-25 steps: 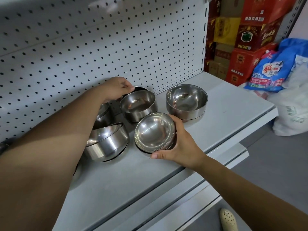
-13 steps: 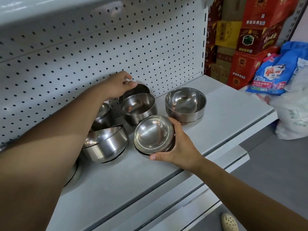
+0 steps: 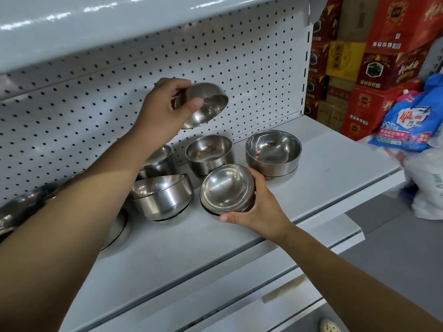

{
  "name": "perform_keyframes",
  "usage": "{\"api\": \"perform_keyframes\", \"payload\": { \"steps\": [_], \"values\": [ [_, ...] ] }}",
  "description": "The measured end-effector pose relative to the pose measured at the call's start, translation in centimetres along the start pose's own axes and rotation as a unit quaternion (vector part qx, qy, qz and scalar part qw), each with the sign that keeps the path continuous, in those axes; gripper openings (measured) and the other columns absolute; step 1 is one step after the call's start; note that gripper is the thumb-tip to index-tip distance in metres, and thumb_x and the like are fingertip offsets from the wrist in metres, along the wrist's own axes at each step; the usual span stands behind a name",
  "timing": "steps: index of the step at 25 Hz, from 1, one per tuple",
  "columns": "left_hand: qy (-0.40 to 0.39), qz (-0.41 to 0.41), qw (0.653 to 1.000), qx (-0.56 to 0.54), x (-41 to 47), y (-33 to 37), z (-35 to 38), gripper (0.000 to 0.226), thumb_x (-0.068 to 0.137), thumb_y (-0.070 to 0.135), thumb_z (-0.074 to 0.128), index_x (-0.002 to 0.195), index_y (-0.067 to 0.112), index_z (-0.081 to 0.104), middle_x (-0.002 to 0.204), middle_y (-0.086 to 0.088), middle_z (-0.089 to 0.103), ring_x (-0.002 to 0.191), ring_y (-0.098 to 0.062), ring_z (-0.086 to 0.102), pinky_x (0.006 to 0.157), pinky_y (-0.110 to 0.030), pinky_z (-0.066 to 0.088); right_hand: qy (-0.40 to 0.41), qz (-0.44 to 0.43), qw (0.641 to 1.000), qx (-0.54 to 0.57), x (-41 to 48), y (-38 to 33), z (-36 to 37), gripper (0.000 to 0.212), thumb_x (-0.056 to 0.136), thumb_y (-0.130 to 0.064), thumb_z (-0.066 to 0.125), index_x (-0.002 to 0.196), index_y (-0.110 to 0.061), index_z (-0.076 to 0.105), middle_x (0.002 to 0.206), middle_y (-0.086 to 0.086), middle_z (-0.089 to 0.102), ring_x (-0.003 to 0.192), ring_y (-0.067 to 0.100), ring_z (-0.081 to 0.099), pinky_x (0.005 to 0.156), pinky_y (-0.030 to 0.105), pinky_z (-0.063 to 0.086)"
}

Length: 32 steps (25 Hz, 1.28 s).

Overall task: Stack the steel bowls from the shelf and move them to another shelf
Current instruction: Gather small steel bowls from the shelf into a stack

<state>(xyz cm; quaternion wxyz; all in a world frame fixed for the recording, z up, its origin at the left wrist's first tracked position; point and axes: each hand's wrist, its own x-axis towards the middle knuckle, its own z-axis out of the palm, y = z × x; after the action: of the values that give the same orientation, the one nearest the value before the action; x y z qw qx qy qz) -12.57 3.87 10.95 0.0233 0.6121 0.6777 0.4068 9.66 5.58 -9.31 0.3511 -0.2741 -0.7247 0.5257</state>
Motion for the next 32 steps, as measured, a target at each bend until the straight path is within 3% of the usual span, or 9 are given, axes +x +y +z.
{"api": "perform_keyframes", "payload": {
  "steps": [3,6,8,11,16,19,24,29,32],
  "values": [
    [0.016,-0.027,0.998,-0.051,-3.0,2.2,-0.8,0.035,0.095,0.039,0.070,0.126,0.028,0.062,0.131,0.006,0.064,0.124,-0.005,0.058,0.106,-0.023,0.043,-0.001,0.004,1.000,0.009,-0.1,-0.5,-0.1,0.115,0.055,-0.042,0.102,0.144,-0.050,0.031,0.140,-0.024,0.056,0.128,-0.009,0.054,0.104,0.011,0.045],
    [0.057,-0.099,0.989,-0.092,-6.0,3.8,-0.8,0.011,0.096,0.044,0.067,0.103,0.035,0.068,0.104,0.013,0.072,0.097,0.002,0.066,0.092,-0.023,0.052,0.001,0.007,1.000,0.023,-0.2,-0.7,-0.3,0.112,0.057,-0.036,0.102,0.145,-0.046,0.034,0.137,-0.023,0.059,0.125,-0.010,0.056,0.101,0.009,0.045],
    [0.083,-0.168,0.975,-0.116,-7.8,3.8,-0.3,0.023,0.094,0.055,0.064,0.088,0.033,0.069,0.094,0.002,0.075,0.087,-0.011,0.069,0.089,-0.039,0.059,0.000,0.008,1.000,0.028,-0.4,-0.8,-0.3,0.112,0.057,-0.038,0.101,0.146,-0.045,0.034,0.137,-0.023,0.059,0.125,-0.011,0.056,0.102,0.010,0.046],
    [0.082,-0.245,0.957,-0.134,-9.9,2.9,0.7,0.042,0.087,0.067,0.062,0.091,0.026,0.071,0.094,-0.007,0.075,0.086,-0.024,0.071,0.090,-0.052,0.060,-0.005,0.008,1.000,0.030,-0.6,-0.9,-0.3,0.113,0.056,-0.044,0.100,0.147,-0.045,0.034,0.139,-0.022,0.059,0.128,-0.007,0.057,0.106,0.015,0.046],
    [0.047,-0.284,0.952,-0.107,-10.5,2.3,2.4,0.048,0.090,0.066,0.049,0.107,0.024,0.067,0.102,-0.006,0.072,0.093,-0.028,0.072,0.089,-0.051,0.059,-0.012,0.012,0.999,0.030,-0.8,-0.9,-0.5,0.109,0.062,-0.030,0.100,0.149,-0.041,0.035,0.140,-0.021,0.059,0.126,-0.009,0.057,0.100,0.010,0.047],
    [0.018,-0.270,0.963,-0.010,-10.1,2.2,3.8,0.045,0.105,0.048,0.042,0.112,0.009,0.063,0.101,-0.009,0.067,0.090,-0.028,0.063,0.083,-0.037,0.053,-0.013,0.019,0.999,0.035,-0.8,-0.9,-0.5,0.113,0.059,-0.036,0.099,0.152,-0.036,0.035,0.140,-0.021,0.058,0.126,-0.011,0.057,0.101,0.010,0.047],
    [0.010,-0.243,0.963,0.115,-10.1,2.3,5.6,0.039,0.112,0.026,0.034,0.078,0.011,0.047,0.066,0.004,0.050,0.065,-0.011,0.045,0.060,-0.023,0.026,-0.019,0.040,0.998,0.043,-0.7,-0.7,-0.9,0.101,0.065,-0.032,0.098,0.148,-0.027,0.040,0.131,-0.021,0.061,0.116,-0.019,0.057,0.092,0.004,0.046],
    [0.011,-0.274,0.946,0.173,-10.5,2.6,6.4,0.040,0.111,0.025,0.035,0.076,0.010,0.049,0.067,0.002,0.045,0.064,-0.018,0.046,0.065,-0.030,0.033,-0.054,0.042,0.996,0.058,-0.5,-0.6,-1.5,0.095,0.064,-0.043,0.093,0.144,-0.035,0.042,0.136,-0.018,0.062,0.122,-0.013,0.058,0.096,0.007,0.046],
    [0.031,-0.308,0.937,0.160,-11.6,2.9,6.7,0.045,0.109,0.022,0.038,0.066,0.013,0.045,0.064,-0.002,0.049,0.057,-0.013,0.046,0.049,-0.025,0.029,-0.068,0.035,0.995,0.071,-0.4,-0.8,-1.7,0.097,0.063,-0.043,0.092,0.144,-0.039,0.039,0.137,-0.021,0.059,0.119,-0.017,0.057,0.094,0.005,0.046]
  ]
}}
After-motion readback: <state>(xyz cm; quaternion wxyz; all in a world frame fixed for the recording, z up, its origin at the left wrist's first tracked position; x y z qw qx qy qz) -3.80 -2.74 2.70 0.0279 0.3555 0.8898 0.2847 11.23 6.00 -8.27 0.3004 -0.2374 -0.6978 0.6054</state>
